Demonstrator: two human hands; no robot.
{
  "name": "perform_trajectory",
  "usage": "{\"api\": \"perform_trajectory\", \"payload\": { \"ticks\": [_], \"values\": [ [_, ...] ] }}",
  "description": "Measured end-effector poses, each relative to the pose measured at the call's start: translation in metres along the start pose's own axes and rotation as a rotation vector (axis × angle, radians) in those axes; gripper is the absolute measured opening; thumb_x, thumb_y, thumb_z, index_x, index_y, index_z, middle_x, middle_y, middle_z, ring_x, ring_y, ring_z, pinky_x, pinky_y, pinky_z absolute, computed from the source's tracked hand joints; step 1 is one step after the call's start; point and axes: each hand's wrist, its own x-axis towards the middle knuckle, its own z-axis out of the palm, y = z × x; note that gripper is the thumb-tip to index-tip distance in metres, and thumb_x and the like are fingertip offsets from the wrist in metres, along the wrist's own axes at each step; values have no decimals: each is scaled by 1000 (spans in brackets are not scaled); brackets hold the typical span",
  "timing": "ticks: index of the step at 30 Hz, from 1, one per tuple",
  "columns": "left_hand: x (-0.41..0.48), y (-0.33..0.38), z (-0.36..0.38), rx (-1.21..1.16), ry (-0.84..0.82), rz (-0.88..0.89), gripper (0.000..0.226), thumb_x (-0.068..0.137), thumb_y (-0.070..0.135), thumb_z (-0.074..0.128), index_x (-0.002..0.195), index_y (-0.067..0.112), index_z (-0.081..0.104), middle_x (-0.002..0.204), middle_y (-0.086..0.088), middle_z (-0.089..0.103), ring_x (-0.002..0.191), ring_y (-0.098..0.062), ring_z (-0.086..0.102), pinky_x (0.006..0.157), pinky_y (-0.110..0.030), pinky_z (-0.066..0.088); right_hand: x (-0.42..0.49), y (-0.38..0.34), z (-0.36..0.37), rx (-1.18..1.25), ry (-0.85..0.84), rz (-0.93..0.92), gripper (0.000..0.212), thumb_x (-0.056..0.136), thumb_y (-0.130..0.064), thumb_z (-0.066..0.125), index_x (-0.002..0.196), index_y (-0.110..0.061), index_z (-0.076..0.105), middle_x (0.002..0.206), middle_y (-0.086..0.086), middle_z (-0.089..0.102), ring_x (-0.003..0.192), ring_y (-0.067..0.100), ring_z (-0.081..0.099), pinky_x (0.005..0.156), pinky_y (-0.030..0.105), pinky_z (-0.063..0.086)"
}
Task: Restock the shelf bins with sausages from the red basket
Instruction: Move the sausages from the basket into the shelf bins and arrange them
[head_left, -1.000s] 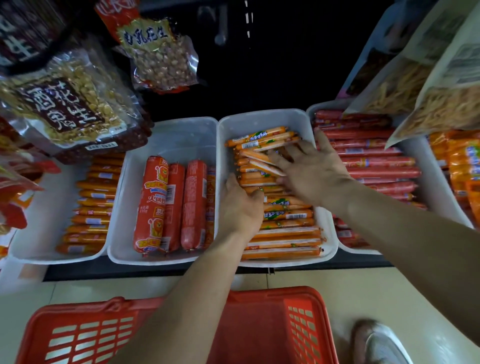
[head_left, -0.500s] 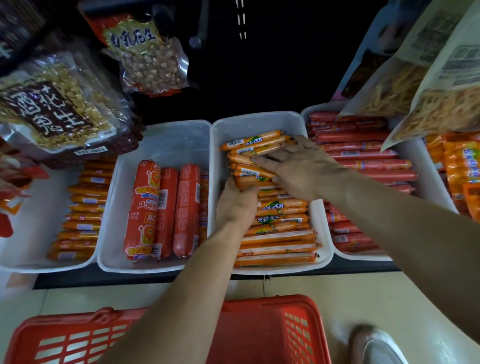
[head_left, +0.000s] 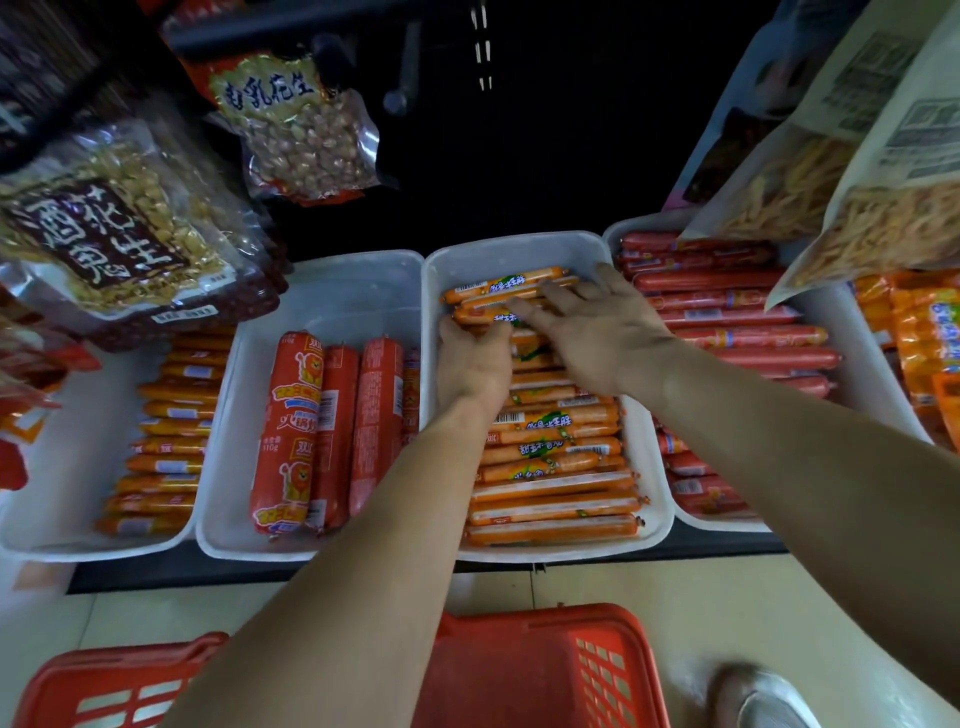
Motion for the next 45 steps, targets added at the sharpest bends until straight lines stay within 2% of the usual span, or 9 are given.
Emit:
{"api": "perform_trajectory", "payload": {
  "ticks": [5, 15, 19, 22, 26, 32, 35, 40, 45],
  "values": [
    [28, 2, 3, 29, -77, 100, 41, 96, 37, 54, 135, 34, 43, 101, 1, 68, 83, -17, 67, 75, -33, 53, 0, 2, 4, 44, 19, 75, 66, 101, -47, 27, 160, -27, 3, 166, 11, 13, 153, 28, 10, 124, 48, -4],
    [35, 11, 9, -121, -73, 15, 39, 93, 47, 54, 131, 36, 51, 113, -1, 68, 97, -24, 66, 84, -41, 54, 1, -3, 2, -9, 28, 96, 82, 95, -48, 49, 159, -31, 2, 165, 10, 15, 152, 30, 13, 120, 59, -7],
    [37, 4, 4, -116, -114, -1, 28, 92, 45, 54, 119, 40, 58, 101, 1, 74, 91, -24, 72, 89, -49, 56, 3, -2, 4, 25, 23, 105, 65, 101, -55, 18, 159, -32, 2, 167, 6, 13, 153, 28, 9, 120, 59, -8],
    [30, 11, 6, -100, -118, 17, 29, 98, 42, 50, 126, 34, 54, 119, -3, 66, 105, -27, 65, 95, -45, 51, 7, -7, 5, -40, -33, 147, 68, 99, -62, 10, 158, -34, -9, 168, 5, 5, 153, 32, 3, 118, 62, -7],
    [12, 7, -6, -55, -63, -55, 59, 77, 66, 49, 126, 35, 58, 111, -1, 70, 99, -27, 68, 94, -48, 53, 3, -11, 3, -98, -63, 179, 72, 98, -65, 11, 157, -32, -14, 168, 6, 3, 153, 35, 1, 118, 63, -7],
    [-56, -29, -30, 302, -281, -58, 51, 88, 42, 61, 133, 24, 47, 122, -2, 63, 101, -22, 66, 89, -38, 52, -27, -12, 2, 47, 167, 94, 70, 95, -53, 13, 154, -18, 26, 149, 8, 47, 139, 32, 41, 121, 57, 5],
    [-62, -40, -29, 420, -268, -10, 58, 86, 41, 62, 138, 26, 41, 127, -3, 61, 112, -27, 61, 94, -38, 49, -47, -17, -1, 101, 134, -47, 75, 91, -57, 14, 151, -19, 38, 149, 4, 48, 139, 28, 42, 123, 51, 5],
    [-60, -50, -31, 394, -244, 73, 61, 70, 46, 69, 126, 38, 48, 114, 8, 67, 103, -16, 65, 94, -42, 53, -82, -24, 9, 65, -74, -164, 87, 90, -73, 5, 159, -23, 18, 164, 3, 25, 151, 20, 19, 120, 49, -16],
    [-70, -28, -50, 310, -241, 155, 43, 92, 29, 63, 133, 34, 50, 121, 19, 61, 112, -6, 59, 101, -31, 45, -96, -39, 16, 133, -51, -193, 82, 91, -75, 8, 160, -29, 2, 167, 3, 15, 153, 22, 11, 120, 54, -14]
  ]
}}
